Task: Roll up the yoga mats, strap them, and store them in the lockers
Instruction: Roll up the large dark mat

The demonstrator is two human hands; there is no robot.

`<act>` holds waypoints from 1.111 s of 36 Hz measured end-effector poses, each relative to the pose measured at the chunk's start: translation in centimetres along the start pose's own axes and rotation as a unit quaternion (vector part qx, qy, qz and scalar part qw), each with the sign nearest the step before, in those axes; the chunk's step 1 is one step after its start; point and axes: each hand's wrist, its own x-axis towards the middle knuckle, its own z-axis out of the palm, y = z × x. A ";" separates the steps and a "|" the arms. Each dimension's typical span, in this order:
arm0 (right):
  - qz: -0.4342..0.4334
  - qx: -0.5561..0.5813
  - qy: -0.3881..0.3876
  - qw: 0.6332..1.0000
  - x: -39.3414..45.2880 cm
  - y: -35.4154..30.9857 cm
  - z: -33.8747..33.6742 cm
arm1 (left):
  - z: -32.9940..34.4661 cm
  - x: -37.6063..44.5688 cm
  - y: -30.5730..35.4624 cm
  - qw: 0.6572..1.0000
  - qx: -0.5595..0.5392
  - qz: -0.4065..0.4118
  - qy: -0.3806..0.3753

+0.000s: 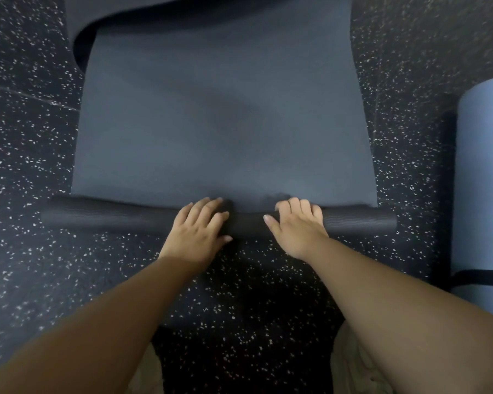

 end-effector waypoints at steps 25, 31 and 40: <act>-0.020 -0.010 0.020 1.000 0.0 -0.2 0.3 | -0.5 0.9 1.0 0.996 0.039 -0.053 0.058; -0.035 -0.010 -0.009 0.999 1.0 0.1 -1.1 | -0.3 0.5 0.5 0.996 0.077 -0.051 0.016; -0.011 -0.041 0.080 0.996 0.7 0.1 -0.6 | -1.8 3.7 0.2 0.985 0.139 -0.073 -0.074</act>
